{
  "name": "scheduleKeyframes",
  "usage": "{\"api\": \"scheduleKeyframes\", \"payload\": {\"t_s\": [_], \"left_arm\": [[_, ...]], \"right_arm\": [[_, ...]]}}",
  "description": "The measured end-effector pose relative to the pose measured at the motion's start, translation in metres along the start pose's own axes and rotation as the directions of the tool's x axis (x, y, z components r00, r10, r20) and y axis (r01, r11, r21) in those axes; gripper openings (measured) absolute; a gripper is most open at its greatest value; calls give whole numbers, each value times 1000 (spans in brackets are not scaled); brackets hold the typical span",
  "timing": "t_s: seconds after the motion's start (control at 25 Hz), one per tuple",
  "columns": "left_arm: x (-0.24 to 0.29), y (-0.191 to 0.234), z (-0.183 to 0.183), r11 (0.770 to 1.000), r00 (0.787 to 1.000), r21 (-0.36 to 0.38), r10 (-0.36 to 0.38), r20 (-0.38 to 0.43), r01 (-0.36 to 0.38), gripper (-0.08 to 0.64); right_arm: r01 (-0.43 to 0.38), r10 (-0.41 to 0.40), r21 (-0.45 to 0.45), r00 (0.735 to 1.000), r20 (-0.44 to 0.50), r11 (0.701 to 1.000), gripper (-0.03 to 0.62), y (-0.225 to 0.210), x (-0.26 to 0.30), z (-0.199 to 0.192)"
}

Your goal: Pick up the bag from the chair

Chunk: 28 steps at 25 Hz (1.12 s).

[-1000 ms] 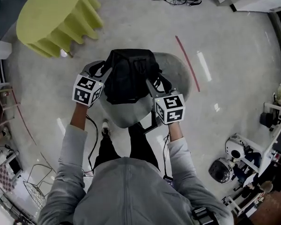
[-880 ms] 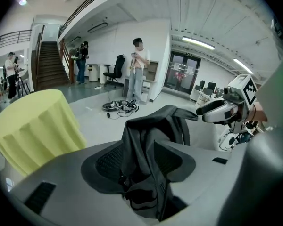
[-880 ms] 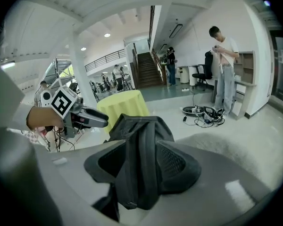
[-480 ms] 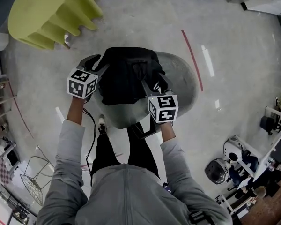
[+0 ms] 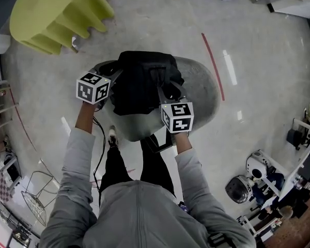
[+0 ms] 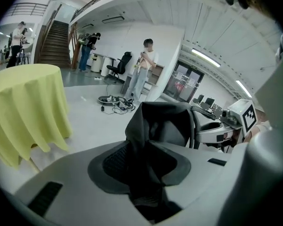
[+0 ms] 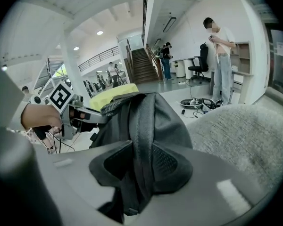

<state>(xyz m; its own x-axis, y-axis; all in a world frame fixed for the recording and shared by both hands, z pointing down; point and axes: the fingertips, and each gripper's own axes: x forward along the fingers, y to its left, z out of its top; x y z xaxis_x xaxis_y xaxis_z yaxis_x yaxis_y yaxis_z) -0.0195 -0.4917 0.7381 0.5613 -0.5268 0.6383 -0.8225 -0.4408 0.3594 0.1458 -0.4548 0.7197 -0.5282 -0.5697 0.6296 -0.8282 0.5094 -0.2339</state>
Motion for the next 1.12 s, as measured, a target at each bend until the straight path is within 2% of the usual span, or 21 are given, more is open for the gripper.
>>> {"api": "scheduleKeyframes", "payload": {"t_s": [0.12, 0.32, 0.44, 0.68, 0.88, 1.12], "left_arm": [[-4, -5, -4, 1000, 1000, 19, -2, -13, 2, 78], [-17, -25, -17, 999, 1000, 36, 0, -17, 0, 55], [-26, -40, -21, 999, 1000, 43, -2, 7, 2, 48], [-58, -72, -28, 999, 998, 52, -19, 52, 16, 41], [-99, -99, -23, 996, 994, 84, -34, 103, 25, 40], [-162, -114, -4, 983, 983, 183, -56, 174, 24, 40]], "right_arm": [[-9, 9, -5, 999, 31, 1000, 103, 6, -14, 3], [6, -7, 3, 992, 125, 1000, 80, 24, -46, 17], [26, -27, 7, 984, 179, 1000, 75, 32, -73, 27], [117, -102, -53, 969, 225, 992, 72, 49, -126, 44], [144, -128, -32, 945, 302, 989, 72, 76, -167, 55], [142, -113, -49, 916, 385, 989, 72, 127, -215, 74]]}}
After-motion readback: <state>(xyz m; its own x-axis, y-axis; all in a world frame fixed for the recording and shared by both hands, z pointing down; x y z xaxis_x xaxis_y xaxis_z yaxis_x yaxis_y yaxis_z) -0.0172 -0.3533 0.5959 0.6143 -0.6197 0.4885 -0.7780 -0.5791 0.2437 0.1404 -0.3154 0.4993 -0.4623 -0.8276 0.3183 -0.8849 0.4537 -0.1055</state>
